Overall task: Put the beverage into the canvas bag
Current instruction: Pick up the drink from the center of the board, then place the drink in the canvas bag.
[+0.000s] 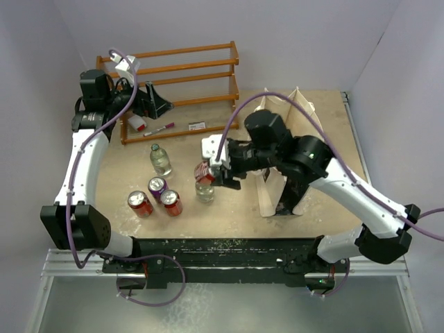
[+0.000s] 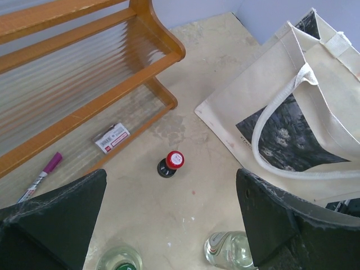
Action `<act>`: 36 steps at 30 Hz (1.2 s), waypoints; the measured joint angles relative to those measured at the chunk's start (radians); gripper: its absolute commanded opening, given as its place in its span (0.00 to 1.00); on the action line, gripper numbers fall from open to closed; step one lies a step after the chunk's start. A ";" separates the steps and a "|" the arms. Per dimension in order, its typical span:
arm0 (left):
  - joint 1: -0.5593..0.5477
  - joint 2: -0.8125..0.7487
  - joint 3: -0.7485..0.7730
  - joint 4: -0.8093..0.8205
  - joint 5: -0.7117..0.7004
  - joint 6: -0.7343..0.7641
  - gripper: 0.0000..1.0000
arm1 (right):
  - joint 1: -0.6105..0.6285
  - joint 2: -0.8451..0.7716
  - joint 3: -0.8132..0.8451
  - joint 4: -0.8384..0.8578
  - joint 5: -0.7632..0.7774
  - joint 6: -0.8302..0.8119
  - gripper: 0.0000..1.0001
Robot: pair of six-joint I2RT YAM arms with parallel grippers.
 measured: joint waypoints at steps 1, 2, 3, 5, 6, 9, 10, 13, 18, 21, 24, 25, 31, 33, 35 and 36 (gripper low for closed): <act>0.000 0.007 0.002 0.002 0.007 -0.002 0.99 | -0.010 0.000 0.031 -0.006 0.013 0.005 0.42; -0.001 0.016 0.008 0.002 0.016 -0.002 0.98 | -0.024 0.001 0.062 -0.014 0.023 0.013 0.42; -0.003 0.026 0.015 0.003 0.023 -0.006 0.98 | -0.037 0.001 0.087 -0.021 0.031 0.021 0.42; -0.010 0.043 0.026 0.008 0.032 -0.009 0.98 | -0.083 0.001 0.138 -0.030 0.045 0.044 0.42; -0.018 0.050 0.030 0.010 0.032 -0.009 0.98 | -0.111 0.001 0.160 -0.031 0.053 0.059 0.42; -0.064 0.059 0.032 0.012 0.032 -0.006 0.98 | -0.214 0.001 0.207 -0.031 0.079 0.106 0.41; -0.078 0.061 0.032 0.012 0.032 -0.005 0.98 | -0.247 0.001 0.215 -0.030 0.089 0.120 0.41; -0.161 0.066 0.034 0.013 0.034 -0.002 0.98 | -0.364 0.000 0.224 -0.023 0.111 0.166 0.41; -0.287 0.094 0.049 0.027 0.060 -0.025 0.97 | -0.550 -0.016 0.190 -0.010 0.161 0.219 0.40; -0.349 0.121 0.051 0.051 0.070 -0.066 0.95 | -0.667 -0.048 0.134 0.002 0.172 0.247 0.40; -0.415 0.162 0.063 0.065 0.073 -0.105 0.94 | -0.758 -0.089 0.064 0.015 0.178 0.259 0.40; -0.441 0.181 0.075 0.066 0.075 -0.118 0.94 | -0.778 -0.102 0.045 0.016 0.179 0.259 0.40; -0.567 0.309 0.169 0.071 0.080 -0.195 0.92 | -0.822 -0.161 -0.060 0.039 0.161 0.250 0.41; -0.599 0.350 0.201 0.072 0.080 -0.218 0.89 | -0.824 -0.168 -0.086 0.038 0.157 0.245 0.41; -0.625 0.382 0.225 0.073 0.080 -0.238 0.84 | -0.825 -0.170 -0.114 0.044 0.156 0.238 0.41; -0.636 0.397 0.235 0.073 0.080 -0.252 0.82 | -0.827 -0.170 -0.127 0.047 0.157 0.234 0.41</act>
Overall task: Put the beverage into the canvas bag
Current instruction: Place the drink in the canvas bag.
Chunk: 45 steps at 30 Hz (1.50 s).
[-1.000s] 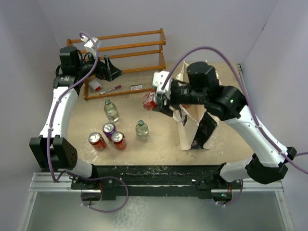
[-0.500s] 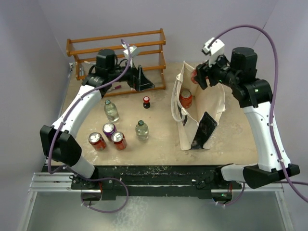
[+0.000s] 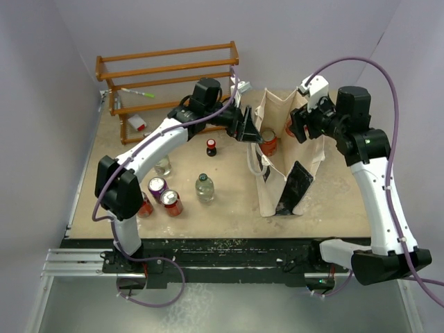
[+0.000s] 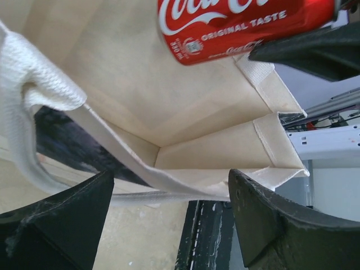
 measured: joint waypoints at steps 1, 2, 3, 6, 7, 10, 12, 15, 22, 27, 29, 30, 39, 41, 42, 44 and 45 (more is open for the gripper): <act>-0.008 0.011 0.007 0.002 0.000 -0.008 0.80 | -0.002 0.000 -0.018 0.006 0.001 -0.005 0.41; -0.015 0.023 0.012 0.005 0.000 -0.022 0.79 | -0.002 0.000 -0.035 0.011 0.003 -0.010 0.41; -0.019 0.031 0.015 0.008 0.000 -0.029 0.77 | -0.003 0.000 -0.055 0.019 0.006 -0.016 0.40; -0.025 0.048 0.017 0.009 -0.001 -0.048 0.69 | -0.004 0.003 -0.106 0.033 0.014 -0.035 0.40; -0.026 0.053 0.017 0.009 0.000 -0.055 0.66 | -0.004 0.005 -0.116 0.036 0.014 -0.041 0.40; -0.027 0.056 0.017 0.012 0.000 -0.065 0.55 | -0.004 0.024 -0.132 0.048 0.014 -0.061 0.39; -0.027 0.056 0.017 0.017 0.000 -0.065 0.47 | -0.004 0.048 -0.132 0.062 0.013 -0.076 0.39; -0.027 0.056 0.015 0.021 0.000 -0.063 0.38 | -0.004 0.083 -0.132 0.089 0.013 -0.099 0.39; -0.027 0.056 -0.001 0.020 -0.005 -0.036 0.30 | -0.003 0.159 -0.186 0.172 0.021 -0.173 0.38; -0.027 0.050 -0.018 0.020 -0.012 -0.018 0.24 | -0.004 0.167 -0.250 0.194 0.008 -0.189 0.38; -0.027 0.047 -0.025 0.019 -0.015 -0.016 0.22 | -0.004 0.172 -0.257 0.198 -0.002 -0.189 0.38; -0.027 0.047 -0.027 0.019 -0.016 -0.014 0.21 | -0.003 0.177 -0.259 0.205 -0.011 -0.188 0.38; -0.027 0.044 -0.031 0.016 -0.029 0.007 0.08 | -0.003 0.221 -0.316 0.285 -0.043 -0.159 0.38; -0.027 0.044 -0.032 0.013 -0.032 0.008 0.05 | -0.003 0.232 -0.324 0.297 -0.040 -0.152 0.38; -0.027 0.044 -0.032 0.011 -0.033 0.008 0.03 | -0.003 0.235 -0.330 0.307 -0.039 -0.151 0.38; -0.027 0.043 -0.034 0.006 -0.035 0.008 0.00 | -0.003 0.236 -0.344 0.327 -0.032 -0.151 0.38; -0.027 0.043 -0.034 0.003 -0.036 0.008 0.00 | -0.003 0.236 -0.352 0.339 -0.027 -0.151 0.38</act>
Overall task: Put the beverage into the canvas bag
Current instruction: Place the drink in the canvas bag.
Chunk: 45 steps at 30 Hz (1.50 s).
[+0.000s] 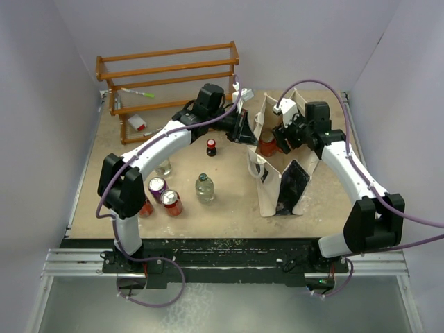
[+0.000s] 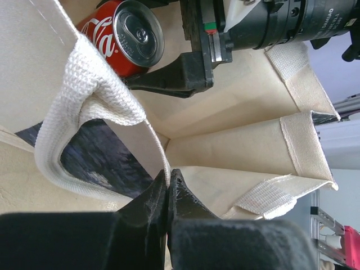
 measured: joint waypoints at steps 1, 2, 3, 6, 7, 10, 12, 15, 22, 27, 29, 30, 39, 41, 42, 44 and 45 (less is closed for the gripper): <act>0.000 -0.001 0.000 -0.002 -0.002 0.000 0.00 | 0.000 0.000 -0.008 0.012 0.007 0.000 0.38; 0.000 -0.002 0.000 -0.005 -0.004 0.000 0.00 | 0.000 0.000 -0.016 0.022 0.013 -0.002 0.39; 0.000 -0.003 0.000 -0.006 -0.005 0.000 0.00 | 0.000 0.000 -0.024 0.030 0.014 -0.003 0.40; 0.000 -0.006 0.000 -0.010 -0.011 0.000 0.00 | 0.000 0.000 -0.042 0.053 0.025 -0.011 0.41; 0.000 -0.006 0.000 -0.011 -0.012 0.000 0.00 | 0.000 0.000 -0.048 0.062 0.034 -0.014 0.41; 0.000 -0.008 0.000 -0.013 -0.014 0.000 0.00 | 0.000 0.000 -0.068 0.091 0.042 -0.023 0.41; 0.000 -0.008 0.000 -0.013 -0.015 0.001 0.00 | 0.000 0.000 -0.086 0.117 0.047 -0.027 0.41; 0.000 -0.008 0.000 -0.016 -0.015 0.005 0.00 | 0.000 0.002 -0.105 0.140 0.060 -0.029 0.41; 0.000 -0.008 0.000 -0.021 -0.014 0.021 0.00 | 0.001 0.055 -0.106 0.198 0.091 -0.011 0.42; 0.000 -0.008 0.000 -0.025 -0.014 0.025 0.00 | 0.002 0.097 -0.106 0.227 0.114 0.015 0.43; 0.000 -0.008 0.000 -0.026 -0.015 0.025 0.00 | 0.002 0.108 -0.106 0.239 0.119 0.023 0.44; 0.000 -0.008 0.000 -0.027 -0.014 0.025 0.00 | 0.002 0.111 -0.107 0.244 0.120 0.027 0.44; 0.000 -0.011 -0.007 -0.027 -0.014 0.026 0.00 | 0.003 0.122 -0.113 0.286 0.144 0.058 0.46; 0.000 -0.015 -0.014 -0.027 -0.014 0.026 0.00 | 0.004 0.123 -0.113 0.292 0.147 0.062 0.46; 0.000 -0.017 -0.016 -0.027 -0.014 0.026 0.00 | 0.004 0.123 -0.113 0.296 0.147 0.063 0.47; 0.000 -0.019 -0.017 -0.027 -0.014 0.026 0.00 | 0.004 0.124 -0.113 0.304 0.147 0.067 0.48; 0.000 -0.020 -0.017 -0.027 -0.014 0.026 0.00 | 0.004 0.124 -0.113 0.309 0.147 0.068 0.49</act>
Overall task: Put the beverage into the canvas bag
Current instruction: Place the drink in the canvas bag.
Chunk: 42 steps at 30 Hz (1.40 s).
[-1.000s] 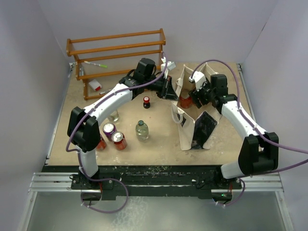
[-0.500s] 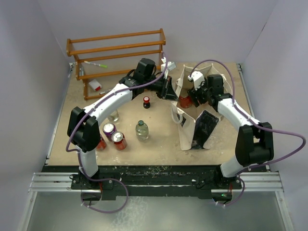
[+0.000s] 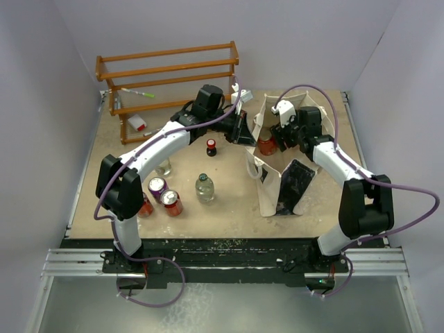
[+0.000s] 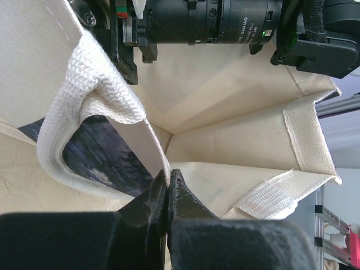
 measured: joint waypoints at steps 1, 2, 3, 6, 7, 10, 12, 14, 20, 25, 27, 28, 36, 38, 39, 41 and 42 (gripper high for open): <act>0.000 -0.001 0.000 0.000 0.000 0.000 0.00 | 0.000 0.001 0.000 0.004 0.000 0.000 0.50; 0.000 -0.001 0.000 0.000 0.000 0.000 0.00 | 0.000 0.002 0.000 0.010 0.000 0.000 0.50; 0.000 -0.001 0.000 0.000 0.000 0.000 0.00 | 0.000 0.004 0.000 0.015 0.000 0.000 0.50; 0.000 -0.001 -0.001 0.000 0.000 0.001 0.00 | 0.000 0.021 0.000 0.048 0.000 0.000 0.51; 0.000 -0.001 -0.001 0.000 0.000 0.002 0.00 | 0.000 0.030 0.000 0.058 0.000 0.000 0.51; 0.000 -0.001 -0.005 0.000 0.000 0.003 0.00 | 0.000 0.056 0.000 0.081 -0.001 0.000 0.53; 0.000 -0.001 -0.008 0.000 0.000 0.003 0.00 | 0.000 0.077 0.000 0.096 -0.002 -0.002 0.56; 0.000 -0.001 -0.008 0.000 -0.001 0.003 0.00 | 0.000 0.090 0.000 0.104 -0.004 -0.008 0.57; 0.000 -0.001 -0.011 0.002 -0.003 0.003 0.00 | 0.000 0.109 -0.008 0.123 -0.009 -0.030 0.65; 0.000 -0.001 -0.013 0.002 -0.003 0.003 0.00 | 0.005 0.122 -0.009 0.124 -0.014 -0.038 0.71; 0.000 -0.001 -0.013 0.002 -0.003 0.003 0.00 | 0.006 0.130 -0.009 0.122 -0.017 -0.039 0.73; 0.000 -0.001 -0.013 0.003 -0.003 0.003 0.00 | 0.006 0.134 -0.009 0.121 -0.017 -0.040 0.75; 0.000 -0.001 -0.013 0.003 -0.003 0.003 0.00 | 0.006 0.141 -0.009 0.103 0.000 -0.045 0.79; 0.000 -0.001 -0.013 0.003 -0.003 0.003 0.00 | 0.006 0.141 -0.009 0.100 0.004 -0.045 0.79; 0.000 -0.001 -0.013 0.003 -0.003 0.003 0.00 | 0.006 0.141 -0.009 0.099 0.005 -0.045 0.79; 0.000 -0.001 -0.013 0.003 -0.003 0.003 0.00 | 0.005 0.141 -0.009 0.096 0.007 -0.045 0.79; 0.000 -0.001 -0.013 0.003 -0.003 0.003 0.00 | 0.005 0.141 -0.008 0.093 0.009 -0.045 0.79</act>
